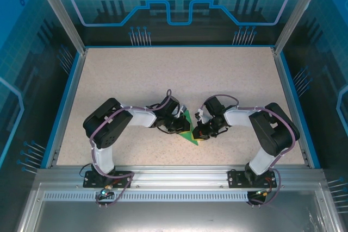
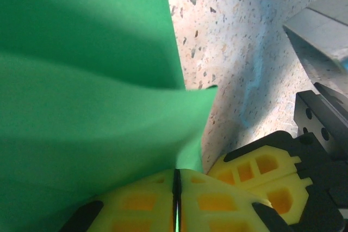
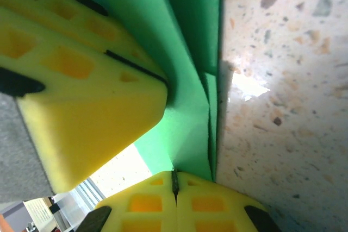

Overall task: Fold a paper plane with a square sheet of paper (fold left side to right side)
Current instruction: Fourth fold the wing at the center of the table.

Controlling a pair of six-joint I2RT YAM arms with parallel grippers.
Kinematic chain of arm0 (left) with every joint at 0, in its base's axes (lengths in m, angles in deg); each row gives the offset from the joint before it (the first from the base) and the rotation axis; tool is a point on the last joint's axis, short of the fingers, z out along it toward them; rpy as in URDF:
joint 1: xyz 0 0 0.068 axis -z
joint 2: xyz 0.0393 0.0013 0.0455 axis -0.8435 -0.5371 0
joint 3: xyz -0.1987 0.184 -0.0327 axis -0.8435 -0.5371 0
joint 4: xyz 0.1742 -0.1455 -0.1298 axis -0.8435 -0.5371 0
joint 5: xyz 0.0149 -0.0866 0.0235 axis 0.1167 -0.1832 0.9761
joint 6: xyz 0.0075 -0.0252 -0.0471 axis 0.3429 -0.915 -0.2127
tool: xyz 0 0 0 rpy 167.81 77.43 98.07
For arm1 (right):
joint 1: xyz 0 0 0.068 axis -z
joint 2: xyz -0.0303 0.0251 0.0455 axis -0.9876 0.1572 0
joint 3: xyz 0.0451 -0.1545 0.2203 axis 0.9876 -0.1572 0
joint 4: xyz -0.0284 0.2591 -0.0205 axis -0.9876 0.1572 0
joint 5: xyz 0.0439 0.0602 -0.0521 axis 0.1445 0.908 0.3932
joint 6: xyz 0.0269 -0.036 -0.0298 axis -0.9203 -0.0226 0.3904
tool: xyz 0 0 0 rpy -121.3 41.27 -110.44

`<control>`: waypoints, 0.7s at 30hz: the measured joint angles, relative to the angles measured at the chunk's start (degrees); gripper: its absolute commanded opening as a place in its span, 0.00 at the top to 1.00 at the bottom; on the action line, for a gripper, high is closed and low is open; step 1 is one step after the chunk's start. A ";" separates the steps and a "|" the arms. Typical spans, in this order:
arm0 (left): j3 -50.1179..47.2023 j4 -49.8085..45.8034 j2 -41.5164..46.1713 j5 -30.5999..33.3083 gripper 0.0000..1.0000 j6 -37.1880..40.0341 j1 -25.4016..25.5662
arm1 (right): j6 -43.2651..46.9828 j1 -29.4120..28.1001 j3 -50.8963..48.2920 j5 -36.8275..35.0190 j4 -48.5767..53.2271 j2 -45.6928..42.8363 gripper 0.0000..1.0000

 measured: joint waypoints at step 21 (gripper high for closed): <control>3.65 -5.33 -2.19 -3.13 0.91 6.67 -9.01 | 0.44 -0.13 0.31 -0.57 0.79 0.00 1.00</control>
